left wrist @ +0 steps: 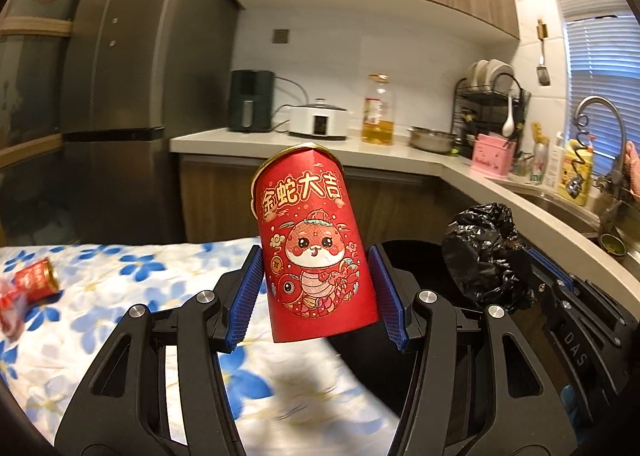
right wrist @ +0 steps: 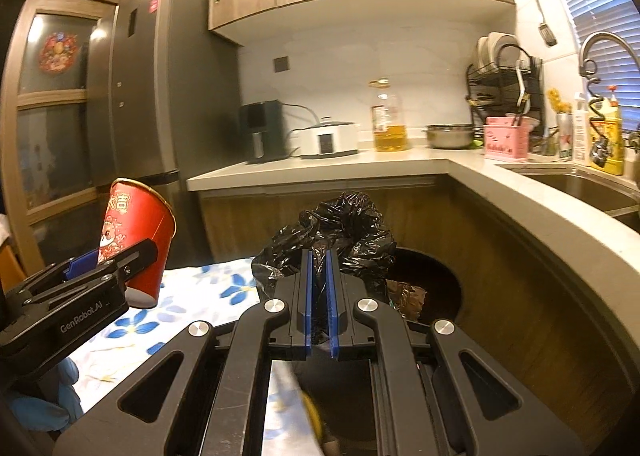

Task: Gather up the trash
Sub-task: 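Carry the red can and black bag over the black bin, then open both tools to drop the can and bag into the bin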

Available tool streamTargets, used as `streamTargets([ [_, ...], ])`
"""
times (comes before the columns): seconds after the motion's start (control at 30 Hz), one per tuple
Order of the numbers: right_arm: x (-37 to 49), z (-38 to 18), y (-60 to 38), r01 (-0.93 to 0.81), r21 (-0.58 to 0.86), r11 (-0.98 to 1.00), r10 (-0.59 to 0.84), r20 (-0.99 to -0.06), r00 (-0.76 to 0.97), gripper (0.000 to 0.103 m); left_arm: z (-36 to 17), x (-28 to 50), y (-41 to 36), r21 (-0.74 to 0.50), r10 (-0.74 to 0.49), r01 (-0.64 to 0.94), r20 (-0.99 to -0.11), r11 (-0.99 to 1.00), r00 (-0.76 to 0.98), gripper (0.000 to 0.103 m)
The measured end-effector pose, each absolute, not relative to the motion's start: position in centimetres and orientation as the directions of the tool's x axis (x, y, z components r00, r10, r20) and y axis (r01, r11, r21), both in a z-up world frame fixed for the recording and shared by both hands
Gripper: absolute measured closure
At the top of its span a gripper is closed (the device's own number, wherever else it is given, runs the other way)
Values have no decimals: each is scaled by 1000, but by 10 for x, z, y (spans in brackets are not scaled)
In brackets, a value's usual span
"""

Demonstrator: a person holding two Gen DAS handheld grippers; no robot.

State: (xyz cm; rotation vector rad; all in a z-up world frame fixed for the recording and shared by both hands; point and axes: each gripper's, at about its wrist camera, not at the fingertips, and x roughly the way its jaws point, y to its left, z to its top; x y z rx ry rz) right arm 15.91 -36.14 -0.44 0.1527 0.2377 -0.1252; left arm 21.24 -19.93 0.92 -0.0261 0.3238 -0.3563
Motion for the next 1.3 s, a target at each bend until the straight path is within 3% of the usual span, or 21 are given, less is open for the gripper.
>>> streamTargets([
  [0.4,161,-4,-391,218,133,967,-185,-228,956,96,7,230,-262,-63,-433,434,-290,899,853,50],
  [1.3,183,-7,-405,218,145,965,-182,-227,957,96,-10,258,-289,-53,-502,511,-292,858,814,49],
])
